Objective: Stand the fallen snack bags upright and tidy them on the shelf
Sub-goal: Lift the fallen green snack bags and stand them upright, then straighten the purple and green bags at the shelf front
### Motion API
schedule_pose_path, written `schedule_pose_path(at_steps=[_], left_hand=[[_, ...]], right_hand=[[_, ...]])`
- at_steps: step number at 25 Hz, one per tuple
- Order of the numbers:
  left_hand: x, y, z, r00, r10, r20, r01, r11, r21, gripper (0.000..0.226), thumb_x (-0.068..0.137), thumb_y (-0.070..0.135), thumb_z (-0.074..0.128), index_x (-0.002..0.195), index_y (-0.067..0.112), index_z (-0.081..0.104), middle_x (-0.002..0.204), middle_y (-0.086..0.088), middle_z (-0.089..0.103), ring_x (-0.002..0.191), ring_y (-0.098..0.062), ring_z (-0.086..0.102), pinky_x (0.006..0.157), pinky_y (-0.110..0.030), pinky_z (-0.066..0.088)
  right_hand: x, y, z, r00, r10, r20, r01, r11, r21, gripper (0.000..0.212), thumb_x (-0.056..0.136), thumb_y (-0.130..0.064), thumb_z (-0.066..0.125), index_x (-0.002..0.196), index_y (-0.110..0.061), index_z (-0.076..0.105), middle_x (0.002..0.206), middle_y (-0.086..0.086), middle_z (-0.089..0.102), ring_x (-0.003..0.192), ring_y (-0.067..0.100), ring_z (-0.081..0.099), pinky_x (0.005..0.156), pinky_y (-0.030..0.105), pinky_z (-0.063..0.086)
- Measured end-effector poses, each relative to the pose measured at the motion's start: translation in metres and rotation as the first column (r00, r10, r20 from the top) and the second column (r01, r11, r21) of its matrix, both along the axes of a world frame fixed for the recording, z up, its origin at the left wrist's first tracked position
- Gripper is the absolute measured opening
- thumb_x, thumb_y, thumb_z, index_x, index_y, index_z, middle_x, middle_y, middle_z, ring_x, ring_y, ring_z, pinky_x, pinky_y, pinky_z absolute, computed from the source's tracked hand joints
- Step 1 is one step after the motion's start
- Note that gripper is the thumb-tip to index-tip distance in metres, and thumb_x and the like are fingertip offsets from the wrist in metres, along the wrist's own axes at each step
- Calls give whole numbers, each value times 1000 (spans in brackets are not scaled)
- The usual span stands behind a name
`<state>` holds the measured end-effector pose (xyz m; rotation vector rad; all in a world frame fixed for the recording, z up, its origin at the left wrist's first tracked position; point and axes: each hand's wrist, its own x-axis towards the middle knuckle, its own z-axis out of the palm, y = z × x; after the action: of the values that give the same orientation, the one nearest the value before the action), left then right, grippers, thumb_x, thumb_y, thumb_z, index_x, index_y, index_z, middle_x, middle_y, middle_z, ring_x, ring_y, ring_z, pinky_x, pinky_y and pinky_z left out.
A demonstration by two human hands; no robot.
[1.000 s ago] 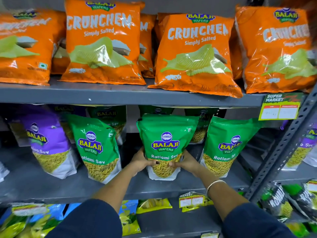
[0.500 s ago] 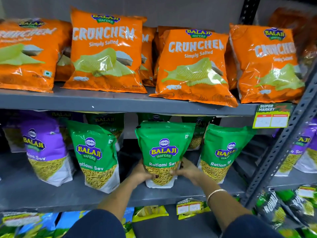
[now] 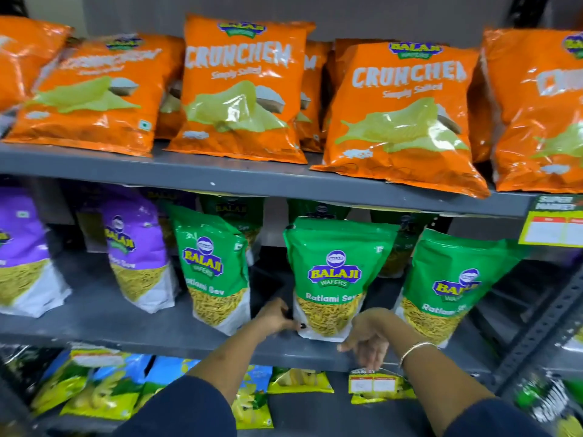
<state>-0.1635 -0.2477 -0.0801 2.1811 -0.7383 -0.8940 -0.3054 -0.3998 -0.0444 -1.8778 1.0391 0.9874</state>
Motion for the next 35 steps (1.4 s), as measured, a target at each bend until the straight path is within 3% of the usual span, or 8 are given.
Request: schedule_pose_path(at_steps=[6,10,14,19,22,26,31,35], left_hand=[[71,120,10,987,37,-159,56,840,540,43,96,27,40,58,6,43,42,-6,61,44,-8,52,45,-20,43],[124,142,13,976,214,33,-208,967,-145,79,57,23,81,119,-8,43,127,-21,55,102,-5,62,91,-28,48],[133,131,1,961,243,130,-211,952,-221,97,60,14,84,137,3,26,142,-14,41,130,-28,41,107,-35,36],[126,126,-7,950,240,200,-216,967,-134,114,57,38,83,143,8,13,143,-19,35,133,-32,35,110,-40,35],[126,132,-8,965,171,196,-157,984,-89,104,61,38,81,138,4,21,139,-18,37,132,-32,36,106,-39,36],[161,179,-9,984,109,140,-126,984,124,31,74,30,72,65,9,50,62,-7,52,63,-28,59,64,-38,47],[253,245,-11,806,591,-26,-583,787,-204,93,63,5,81,136,-1,24,137,-17,43,124,-31,46,105,-43,39],[285,246,-6,952,258,-163,-304,846,-438,120,47,6,80,144,10,10,146,-8,34,135,-25,32,113,-50,30]], right_hand=[[103,94,-31,826,103,555,-79,995,-67,57,78,-33,70,116,0,44,103,13,57,91,21,57,79,37,53],[143,130,-48,567,-152,810,229,973,22,75,71,-20,78,130,2,37,118,2,46,109,13,42,84,23,39],[155,131,-60,438,-219,872,266,958,107,97,52,-47,84,133,-7,45,138,9,53,128,24,48,102,34,43],[143,139,-43,479,-323,817,337,926,168,48,84,-7,63,127,2,44,129,19,55,115,29,55,68,13,53],[141,146,-21,883,-186,431,248,964,-93,31,93,-33,48,88,-2,51,75,13,65,65,21,63,74,35,55],[163,186,-8,980,-21,199,-6,991,133,30,96,-25,41,75,-5,48,57,7,66,45,13,65,89,46,51],[243,254,-33,712,-79,697,70,997,41,66,78,-21,70,132,-3,35,121,15,54,106,24,56,86,34,45],[301,251,-60,428,-309,849,197,949,247,97,55,-22,84,136,-5,33,137,13,52,121,25,54,89,25,49]])
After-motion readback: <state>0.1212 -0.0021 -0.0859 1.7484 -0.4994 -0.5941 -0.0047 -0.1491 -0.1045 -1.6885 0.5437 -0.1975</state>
